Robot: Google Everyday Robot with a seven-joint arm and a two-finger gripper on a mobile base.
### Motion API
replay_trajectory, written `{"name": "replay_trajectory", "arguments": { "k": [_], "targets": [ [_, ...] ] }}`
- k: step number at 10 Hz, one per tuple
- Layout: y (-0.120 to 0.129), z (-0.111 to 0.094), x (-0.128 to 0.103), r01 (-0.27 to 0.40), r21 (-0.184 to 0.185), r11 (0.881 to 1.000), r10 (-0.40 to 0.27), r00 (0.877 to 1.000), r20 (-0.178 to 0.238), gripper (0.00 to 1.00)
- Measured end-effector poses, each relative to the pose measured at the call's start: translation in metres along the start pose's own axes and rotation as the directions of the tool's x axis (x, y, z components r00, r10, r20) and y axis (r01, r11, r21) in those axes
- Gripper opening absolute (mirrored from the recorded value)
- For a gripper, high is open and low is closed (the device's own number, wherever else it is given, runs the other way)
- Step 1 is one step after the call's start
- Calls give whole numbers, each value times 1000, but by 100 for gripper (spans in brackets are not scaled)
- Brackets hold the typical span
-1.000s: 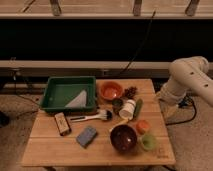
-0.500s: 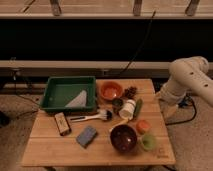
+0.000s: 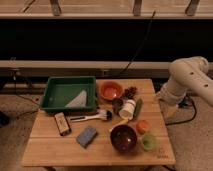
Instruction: Place banana in tray
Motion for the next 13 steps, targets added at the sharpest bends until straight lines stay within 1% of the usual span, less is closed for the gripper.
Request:
{"name": "replay_trajectory", "arguments": {
  "k": [8, 10, 12, 13],
  "targets": [
    [0, 0, 0, 0, 0, 1000, 0, 1000, 0, 63],
    [0, -1, -1, 6, 3, 1000, -6, 1000, -9, 63],
    [-3, 2, -12, 64, 8, 998, -64, 998, -10, 63],
    [-6, 4, -23, 91, 9, 996, -91, 996, -4, 63]
  ]
}}
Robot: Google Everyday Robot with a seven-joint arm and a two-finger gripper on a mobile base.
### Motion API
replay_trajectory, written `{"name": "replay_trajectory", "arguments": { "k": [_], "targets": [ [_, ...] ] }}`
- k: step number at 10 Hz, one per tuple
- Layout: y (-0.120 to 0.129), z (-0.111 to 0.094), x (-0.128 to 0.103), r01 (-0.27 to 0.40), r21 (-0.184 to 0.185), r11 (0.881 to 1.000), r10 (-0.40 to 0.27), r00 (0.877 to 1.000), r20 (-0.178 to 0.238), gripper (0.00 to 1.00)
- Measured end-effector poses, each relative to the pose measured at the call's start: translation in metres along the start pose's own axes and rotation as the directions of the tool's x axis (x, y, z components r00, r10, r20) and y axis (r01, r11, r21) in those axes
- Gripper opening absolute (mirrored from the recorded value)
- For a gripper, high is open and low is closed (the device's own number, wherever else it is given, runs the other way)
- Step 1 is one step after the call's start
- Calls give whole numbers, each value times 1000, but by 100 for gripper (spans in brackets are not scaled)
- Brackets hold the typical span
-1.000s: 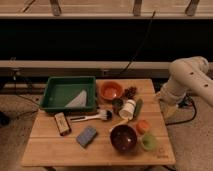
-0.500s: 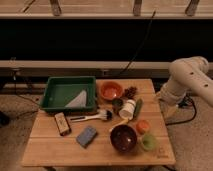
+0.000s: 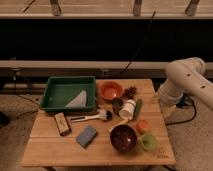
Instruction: Place banana in tray
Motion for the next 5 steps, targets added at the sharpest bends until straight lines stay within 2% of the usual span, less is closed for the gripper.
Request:
{"name": "replay_trajectory", "arguments": {
  "k": [3, 5],
  "targets": [
    [-35, 12, -58, 126, 11, 992, -126, 991, 32, 63],
    [-59, 22, -90, 212, 21, 977, -213, 976, 54, 63]
  ]
}}
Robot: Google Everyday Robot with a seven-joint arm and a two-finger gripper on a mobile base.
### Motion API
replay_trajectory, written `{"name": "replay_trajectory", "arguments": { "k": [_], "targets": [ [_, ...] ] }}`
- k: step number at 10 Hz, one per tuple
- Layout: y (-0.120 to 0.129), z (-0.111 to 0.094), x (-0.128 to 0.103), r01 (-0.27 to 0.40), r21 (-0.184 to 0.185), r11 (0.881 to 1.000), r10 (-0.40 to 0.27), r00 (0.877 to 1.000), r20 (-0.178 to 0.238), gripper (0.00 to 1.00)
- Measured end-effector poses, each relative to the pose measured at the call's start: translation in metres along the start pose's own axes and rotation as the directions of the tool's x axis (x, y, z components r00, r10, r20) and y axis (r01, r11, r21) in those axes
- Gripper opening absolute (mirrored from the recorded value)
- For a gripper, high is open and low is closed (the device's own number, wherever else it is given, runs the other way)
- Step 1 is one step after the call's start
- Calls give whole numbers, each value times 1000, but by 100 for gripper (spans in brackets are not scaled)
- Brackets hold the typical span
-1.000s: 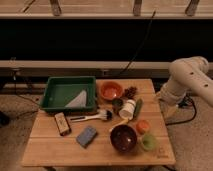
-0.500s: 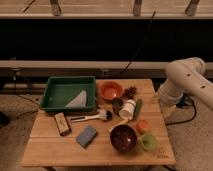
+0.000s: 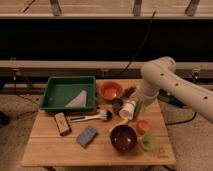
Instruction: Place banana in tray
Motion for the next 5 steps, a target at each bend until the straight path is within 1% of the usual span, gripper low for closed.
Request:
{"name": "replay_trajectory", "arguments": {
  "k": [1, 2, 3, 5],
  "targets": [
    [-12, 9, -9, 44, 4, 999, -44, 999, 13, 63],
    [-17, 18, -13, 75, 6, 997, -75, 997, 24, 63],
    [-20, 31, -17, 111, 8, 994, -111, 993, 40, 63],
    [-20, 58, -24, 159, 5, 987, -159, 985, 64, 63]
  ]
}}
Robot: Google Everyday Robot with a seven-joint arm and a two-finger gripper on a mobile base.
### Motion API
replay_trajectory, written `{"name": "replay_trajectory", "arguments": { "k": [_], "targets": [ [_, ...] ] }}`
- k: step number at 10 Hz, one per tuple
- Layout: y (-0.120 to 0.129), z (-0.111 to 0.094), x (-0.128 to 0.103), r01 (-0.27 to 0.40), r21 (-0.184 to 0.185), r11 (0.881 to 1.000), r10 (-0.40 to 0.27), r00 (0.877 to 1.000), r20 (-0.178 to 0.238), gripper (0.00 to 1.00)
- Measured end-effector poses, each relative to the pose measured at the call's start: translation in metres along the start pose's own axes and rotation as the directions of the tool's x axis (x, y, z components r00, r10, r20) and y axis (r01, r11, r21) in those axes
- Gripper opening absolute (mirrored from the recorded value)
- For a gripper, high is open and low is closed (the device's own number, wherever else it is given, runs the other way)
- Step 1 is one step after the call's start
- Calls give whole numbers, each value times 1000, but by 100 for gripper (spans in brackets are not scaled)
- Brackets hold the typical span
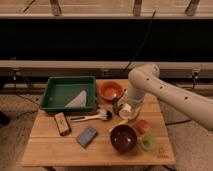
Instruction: Place banana in tray
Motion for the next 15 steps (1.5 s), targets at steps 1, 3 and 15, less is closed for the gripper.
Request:
{"name": "replay_trajectory", "arguments": {
  "k": [1, 3, 15],
  "targets": [
    [2, 12, -5, 22, -6, 1000, -21, 1000, 12, 63],
    [5, 26, -15, 54, -15, 998, -54, 998, 28, 63],
    [13, 68, -9, 95, -44, 994, -94, 995, 28, 63]
  ]
}}
